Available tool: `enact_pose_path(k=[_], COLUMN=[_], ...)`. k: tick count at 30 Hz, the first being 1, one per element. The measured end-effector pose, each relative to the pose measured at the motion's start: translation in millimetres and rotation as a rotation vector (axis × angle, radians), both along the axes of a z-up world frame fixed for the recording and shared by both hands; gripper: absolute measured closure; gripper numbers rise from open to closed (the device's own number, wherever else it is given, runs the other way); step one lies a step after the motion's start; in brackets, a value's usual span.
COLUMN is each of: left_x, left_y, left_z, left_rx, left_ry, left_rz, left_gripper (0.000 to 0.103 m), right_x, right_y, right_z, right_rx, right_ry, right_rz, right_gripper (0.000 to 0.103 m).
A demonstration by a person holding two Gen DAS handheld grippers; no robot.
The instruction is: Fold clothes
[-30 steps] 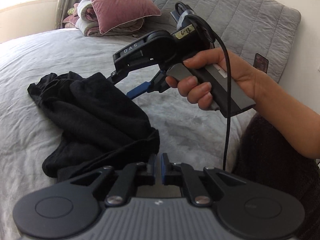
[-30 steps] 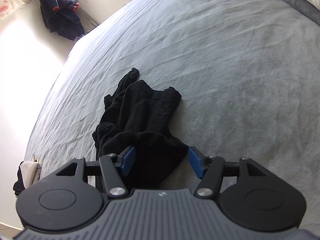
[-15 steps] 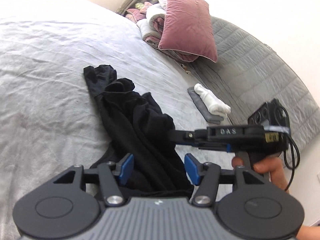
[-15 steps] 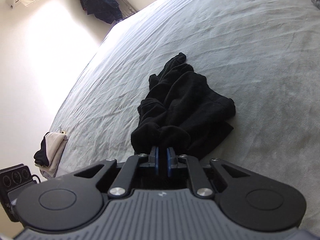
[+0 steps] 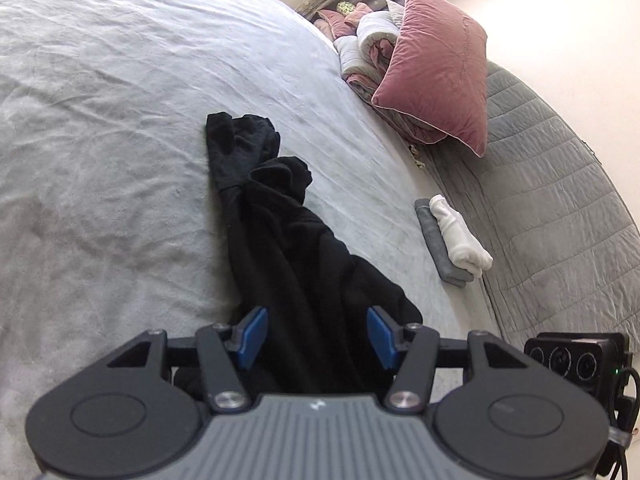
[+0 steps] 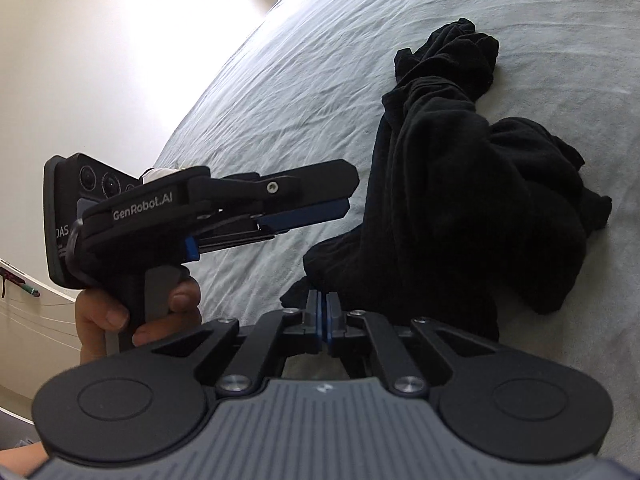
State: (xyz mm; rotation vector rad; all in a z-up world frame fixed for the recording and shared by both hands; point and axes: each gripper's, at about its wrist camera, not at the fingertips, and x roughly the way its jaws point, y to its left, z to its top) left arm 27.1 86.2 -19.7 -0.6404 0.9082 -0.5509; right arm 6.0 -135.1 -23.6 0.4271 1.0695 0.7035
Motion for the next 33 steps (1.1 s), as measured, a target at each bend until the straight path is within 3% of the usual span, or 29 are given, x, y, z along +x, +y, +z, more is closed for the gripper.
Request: enact_pose_path(k=[3,6,8,9,10,18,21,27,30,33], left_x=[6.8,10.0,11.3,11.8,12.6,18.8,19.4,21.7,21.3,18.8], left_y=[-2.6,-5.1,-7.8,-9.5,-12.0,-25.9,-27.4,-26.8,-25.9,-23.0], left_z=[0.0,7.2,13.1,15.1,17.0,15.9,14.0,7.7,4.6,5.2], left_rx=[-0.018,-0.026,-0.035,-0.039,-0.041,-0.019,-0.016,-0.032,-0.027,-0.016], left_ry=[0.012,-0.009,-0.024,-0.029,-0.033,-0.004,0.008,0.036,0.051,0.047], left_rz=[0.018,0.026,0.021,0.016,0.009,-0.009,-0.012,-0.021,-0.026,-0.023], left_gripper=[0.047,0.045,0.045,0.045,0.044,0.04,0.031,0.024,0.023,0.023], right_x=[1.9,0.8,0.3,0.3,0.4,4.9,4.7,12.3,15.9,13.1], right_y=[-3.4,-17.6,-29.9,-36.2,-42.6,-70.1,-71.1,-65.8,-53.9,-41.7], right_z=[0.9,14.2,23.7,27.7,31.8,35.2,36.8,19.1,6.8,6.0], right_rx=[-0.011,-0.005,-0.011,-0.019,-0.027,-0.061,-0.12,-0.191,-0.146,-0.071], right_ry=[0.004,-0.041,-0.084,-0.108,-0.131,-0.169,-0.201,-0.171,-0.119,-0.107], right_rz=[0.001,-0.029,-0.076,-0.106,-0.135,-0.29,-0.329,-0.326,-0.269,-0.213], right_gripper=[0.089,0.089,0.075,0.053,0.043,0.043,0.043,0.043,0.082,0.085])
